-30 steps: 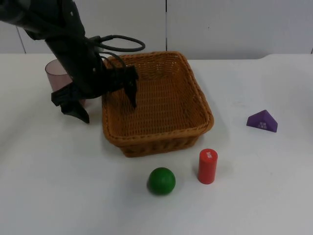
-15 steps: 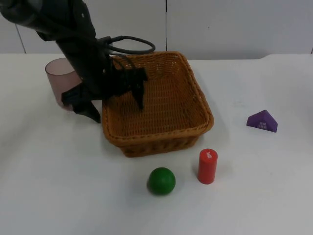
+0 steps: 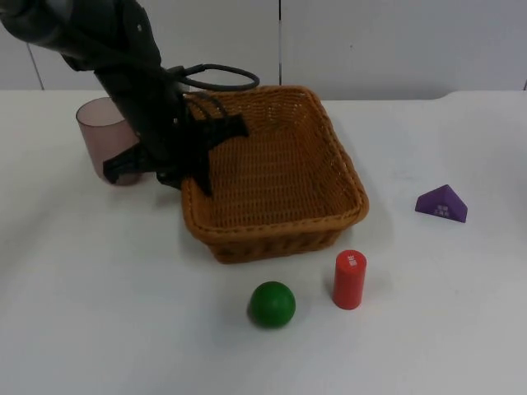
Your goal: Pick up the basket with the left hand and place the triangular block into the basket with the right hand.
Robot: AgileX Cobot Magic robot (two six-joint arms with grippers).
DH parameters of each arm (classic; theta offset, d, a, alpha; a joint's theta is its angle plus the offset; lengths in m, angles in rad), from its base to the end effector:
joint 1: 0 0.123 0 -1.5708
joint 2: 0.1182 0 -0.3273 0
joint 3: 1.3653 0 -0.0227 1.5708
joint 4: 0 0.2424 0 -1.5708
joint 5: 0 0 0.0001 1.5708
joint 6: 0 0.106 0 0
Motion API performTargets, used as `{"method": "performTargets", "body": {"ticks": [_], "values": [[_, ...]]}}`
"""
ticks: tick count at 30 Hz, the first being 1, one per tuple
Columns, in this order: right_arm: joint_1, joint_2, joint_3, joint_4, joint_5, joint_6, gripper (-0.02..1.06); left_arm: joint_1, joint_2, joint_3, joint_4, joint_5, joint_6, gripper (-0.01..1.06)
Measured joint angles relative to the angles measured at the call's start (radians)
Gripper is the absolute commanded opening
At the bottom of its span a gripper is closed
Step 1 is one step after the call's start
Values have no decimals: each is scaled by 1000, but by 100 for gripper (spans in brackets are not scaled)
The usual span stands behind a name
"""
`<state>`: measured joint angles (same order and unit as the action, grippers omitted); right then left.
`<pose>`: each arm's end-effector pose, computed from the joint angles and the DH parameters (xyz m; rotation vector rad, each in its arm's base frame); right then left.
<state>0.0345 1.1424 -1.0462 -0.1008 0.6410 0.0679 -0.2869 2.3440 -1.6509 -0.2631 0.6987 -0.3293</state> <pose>0.2271 0.0014 0.3913 -0.0194 2.2174 -0.0549 0.4707 -0.1574 0.1089 -0.3234 2.9052 -0.3920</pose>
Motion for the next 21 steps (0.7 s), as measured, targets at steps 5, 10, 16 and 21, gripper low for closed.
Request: {"method": "performTargets", "body": {"ticks": [5,10,16,21], "values": [[0,0,0,0,-2,0,105,0,-37,-2,-12,72,35,0],[0,0,0,0,-6,0,105,0,-141,0,-24,162,74,0],[0,0,0,0,-6,0,105,0,-276,0,-61,216,78,0],[0,0,0,0,-6,-2,105,0,-336,0,-80,288,83,0]]}}
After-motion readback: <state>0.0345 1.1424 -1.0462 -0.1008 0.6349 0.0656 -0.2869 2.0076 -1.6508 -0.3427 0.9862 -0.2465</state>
